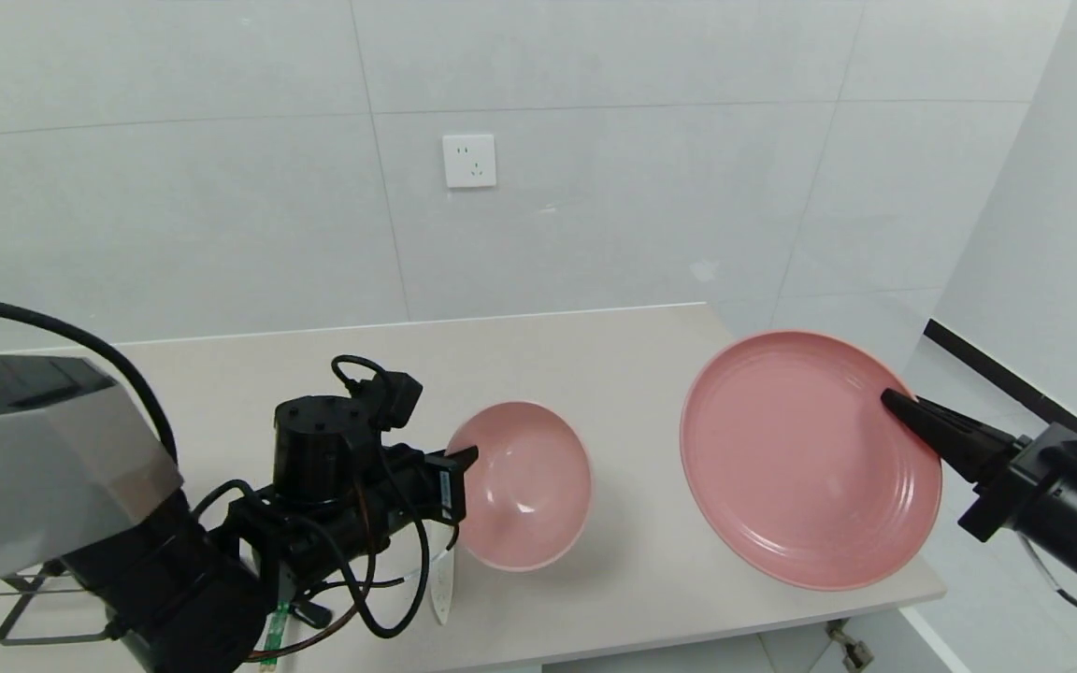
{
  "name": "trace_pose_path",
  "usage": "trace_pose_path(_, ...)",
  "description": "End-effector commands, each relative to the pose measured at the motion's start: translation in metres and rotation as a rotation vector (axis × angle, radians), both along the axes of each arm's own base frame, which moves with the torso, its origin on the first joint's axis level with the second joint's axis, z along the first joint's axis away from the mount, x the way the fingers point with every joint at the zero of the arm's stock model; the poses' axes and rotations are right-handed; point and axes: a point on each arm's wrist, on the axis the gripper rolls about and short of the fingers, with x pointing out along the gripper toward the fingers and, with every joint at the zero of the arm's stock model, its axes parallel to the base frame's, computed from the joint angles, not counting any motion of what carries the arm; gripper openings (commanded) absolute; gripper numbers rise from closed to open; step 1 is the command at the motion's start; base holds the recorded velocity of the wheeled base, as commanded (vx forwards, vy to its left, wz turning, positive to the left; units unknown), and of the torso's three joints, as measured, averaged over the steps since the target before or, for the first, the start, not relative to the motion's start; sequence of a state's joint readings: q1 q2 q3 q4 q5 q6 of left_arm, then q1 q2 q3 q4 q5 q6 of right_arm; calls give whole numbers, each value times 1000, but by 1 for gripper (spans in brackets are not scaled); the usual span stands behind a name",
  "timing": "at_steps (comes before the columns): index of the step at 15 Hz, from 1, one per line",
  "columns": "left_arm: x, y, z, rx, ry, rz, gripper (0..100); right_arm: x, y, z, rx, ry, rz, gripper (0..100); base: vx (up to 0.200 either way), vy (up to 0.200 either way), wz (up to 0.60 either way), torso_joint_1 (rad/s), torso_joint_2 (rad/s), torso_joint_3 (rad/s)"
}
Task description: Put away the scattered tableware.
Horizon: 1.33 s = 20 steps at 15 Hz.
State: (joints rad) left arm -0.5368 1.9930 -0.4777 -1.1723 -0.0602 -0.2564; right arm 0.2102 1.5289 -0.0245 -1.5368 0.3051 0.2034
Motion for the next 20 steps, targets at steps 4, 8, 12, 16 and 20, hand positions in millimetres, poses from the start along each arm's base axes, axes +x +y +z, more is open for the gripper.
trace_pose_path(4,-25,51,58,-66,-163,112,0,-1,0,-3,-33,3,2,0,0,0,0,0,0,0)
trace_pose_path(8,-62,77,68,-67,-176,147,0,2,3,-12,-65,37,12,0,0,0,0,0,0,0)
trace_pose_path(12,-82,82,63,-42,-172,124,0,7,4,-11,-58,34,11,0,0,0,0,0,0,0)
trace_pose_path(16,-73,68,86,-129,-240,87,0,13,6,-12,-46,42,46,0,0,0,0,0,0,0)
trace_pose_path(20,-83,66,91,-347,-131,48,0,13,6,-15,-50,52,91,0,0,0,0,0,0,0)
